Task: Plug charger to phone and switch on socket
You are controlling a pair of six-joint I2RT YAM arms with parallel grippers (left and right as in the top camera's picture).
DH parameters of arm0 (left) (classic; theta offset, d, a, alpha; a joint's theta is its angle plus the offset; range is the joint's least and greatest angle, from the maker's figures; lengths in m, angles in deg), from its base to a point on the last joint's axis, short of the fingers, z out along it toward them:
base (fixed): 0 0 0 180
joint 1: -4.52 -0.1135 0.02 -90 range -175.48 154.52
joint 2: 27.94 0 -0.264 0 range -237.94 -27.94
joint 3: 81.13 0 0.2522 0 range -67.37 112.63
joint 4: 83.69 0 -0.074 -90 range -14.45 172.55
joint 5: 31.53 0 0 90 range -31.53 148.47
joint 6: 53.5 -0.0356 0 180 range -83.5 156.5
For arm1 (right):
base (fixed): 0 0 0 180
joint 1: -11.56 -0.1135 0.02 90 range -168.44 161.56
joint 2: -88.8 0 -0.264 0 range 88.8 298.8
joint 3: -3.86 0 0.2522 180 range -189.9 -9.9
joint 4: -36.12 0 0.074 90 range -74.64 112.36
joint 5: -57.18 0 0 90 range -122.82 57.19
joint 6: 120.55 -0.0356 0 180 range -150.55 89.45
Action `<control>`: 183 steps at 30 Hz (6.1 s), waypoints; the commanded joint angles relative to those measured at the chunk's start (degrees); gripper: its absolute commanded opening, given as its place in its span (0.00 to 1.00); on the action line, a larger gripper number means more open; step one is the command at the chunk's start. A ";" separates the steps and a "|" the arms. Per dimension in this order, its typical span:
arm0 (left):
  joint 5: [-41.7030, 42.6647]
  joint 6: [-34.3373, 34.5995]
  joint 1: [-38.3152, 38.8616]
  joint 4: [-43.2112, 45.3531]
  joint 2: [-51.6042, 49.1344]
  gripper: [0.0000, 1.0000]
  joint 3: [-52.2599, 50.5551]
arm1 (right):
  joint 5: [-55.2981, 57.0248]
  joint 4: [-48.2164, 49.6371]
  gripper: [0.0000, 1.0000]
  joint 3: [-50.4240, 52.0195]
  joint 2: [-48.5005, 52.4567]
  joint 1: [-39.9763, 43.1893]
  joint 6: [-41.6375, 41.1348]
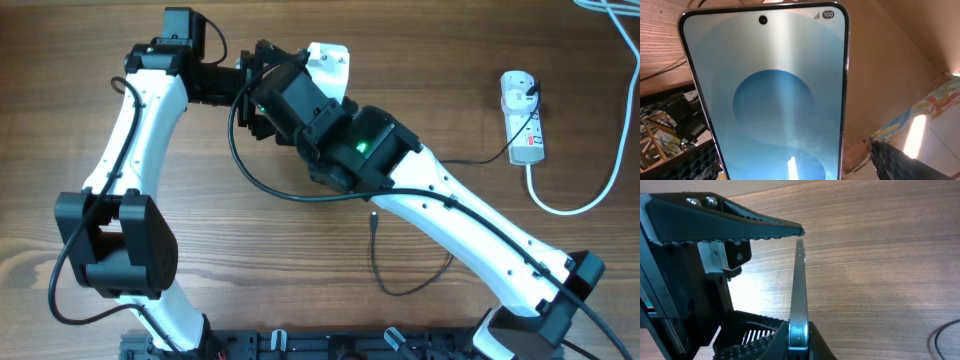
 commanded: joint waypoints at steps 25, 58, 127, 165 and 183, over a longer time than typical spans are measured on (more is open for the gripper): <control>1.55 -0.11 -0.04 0.13 2.03 0.94 0.15 | -0.57 -2.01 0.04 -1.22 -1.01 5.20 -55.91; 3.52 10.43 -0.04 0.13 2.01 0.74 0.15 | -9.11 -1.70 0.04 -0.74 -3.74 5.14 -72.30; -2.10 -3.87 0.15 2.78 2.01 0.04 0.15 | -10.99 -4.63 1.00 -0.74 -11.87 12.33 -24.20; -48.46 -30.62 -0.15 -1.99 6.21 0.04 0.15 | -39.21 0.79 1.00 40.04 -14.21 27.45 4.35; -50.07 -30.62 -0.22 -1.99 6.19 0.04 0.15 | -39.85 6.29 1.00 43.47 -8.57 18.14 4.28</control>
